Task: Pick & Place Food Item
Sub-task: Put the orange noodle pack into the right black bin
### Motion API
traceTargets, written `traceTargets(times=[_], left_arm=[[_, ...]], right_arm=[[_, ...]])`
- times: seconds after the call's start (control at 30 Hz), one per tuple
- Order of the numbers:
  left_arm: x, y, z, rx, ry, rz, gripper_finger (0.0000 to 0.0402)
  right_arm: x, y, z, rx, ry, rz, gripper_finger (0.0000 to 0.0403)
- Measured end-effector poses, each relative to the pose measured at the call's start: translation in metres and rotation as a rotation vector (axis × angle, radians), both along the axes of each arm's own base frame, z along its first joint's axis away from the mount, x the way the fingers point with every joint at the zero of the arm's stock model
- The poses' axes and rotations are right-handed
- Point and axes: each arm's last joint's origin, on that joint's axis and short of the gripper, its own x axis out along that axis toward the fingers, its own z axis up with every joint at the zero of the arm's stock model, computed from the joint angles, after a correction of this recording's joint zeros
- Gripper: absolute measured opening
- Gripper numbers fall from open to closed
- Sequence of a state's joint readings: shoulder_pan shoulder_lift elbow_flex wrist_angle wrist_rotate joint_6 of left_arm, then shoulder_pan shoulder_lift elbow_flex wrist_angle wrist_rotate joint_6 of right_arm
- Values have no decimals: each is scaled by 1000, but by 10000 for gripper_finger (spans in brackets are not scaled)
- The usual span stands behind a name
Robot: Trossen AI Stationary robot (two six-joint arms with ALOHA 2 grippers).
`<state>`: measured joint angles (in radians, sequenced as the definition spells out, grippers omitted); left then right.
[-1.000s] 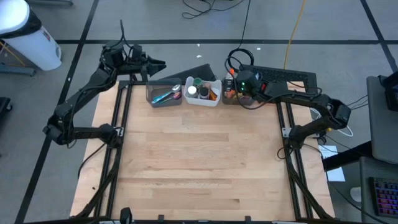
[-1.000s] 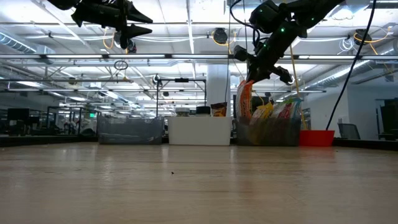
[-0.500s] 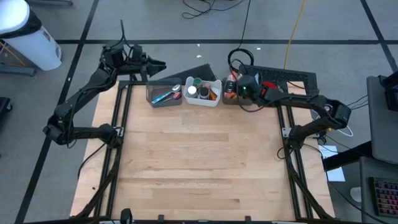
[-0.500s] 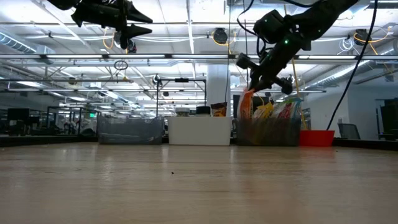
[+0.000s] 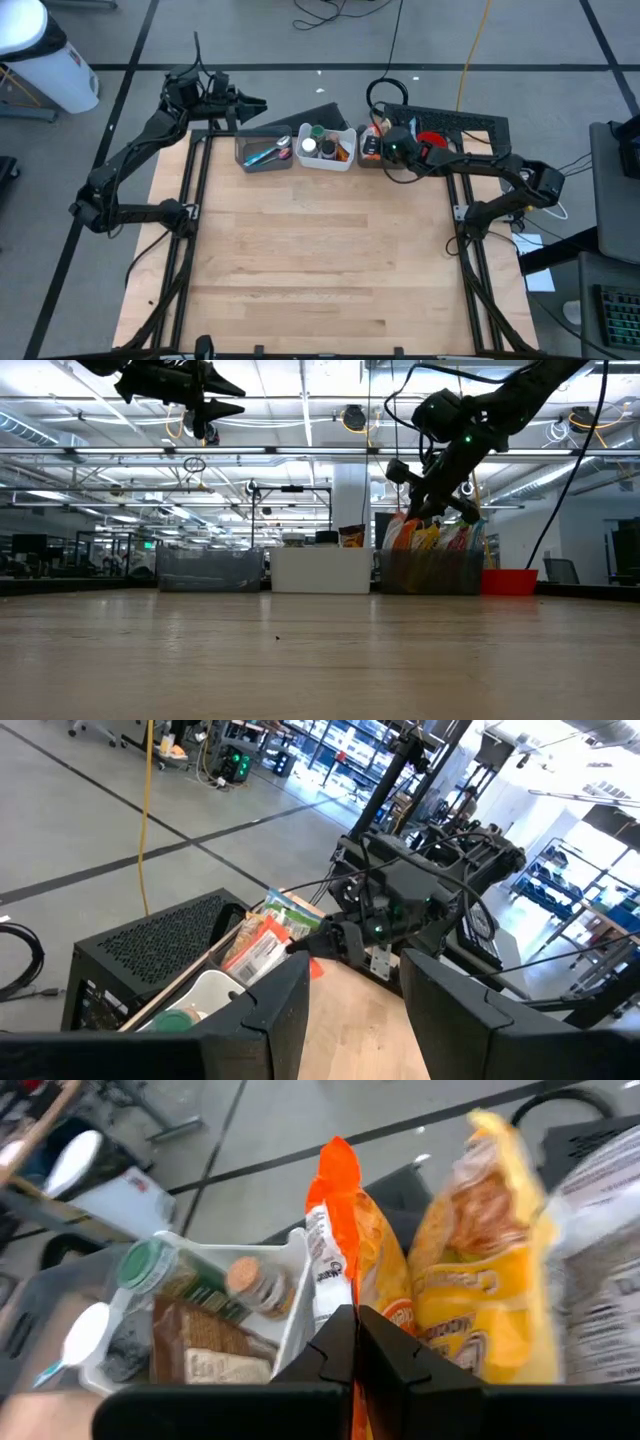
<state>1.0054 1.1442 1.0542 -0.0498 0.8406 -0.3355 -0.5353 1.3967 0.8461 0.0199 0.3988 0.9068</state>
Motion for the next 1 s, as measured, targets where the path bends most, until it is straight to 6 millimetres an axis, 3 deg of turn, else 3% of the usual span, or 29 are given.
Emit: traceTargets(times=[0.27, 0.73, 1.0], left_arm=[[6, -4, 0, 1, 0, -29, 163], [30, -28, 0, 43, 2, -170, 164], [38, -36, 0, 46, 2, -214, 163]], right_arm=[[-8, -3, -12, 34, 2, 27, 0], [-18, -24, -9, 16, -23, 65, 0], [-10, -33, -27, 71, -47, 125, 0]])
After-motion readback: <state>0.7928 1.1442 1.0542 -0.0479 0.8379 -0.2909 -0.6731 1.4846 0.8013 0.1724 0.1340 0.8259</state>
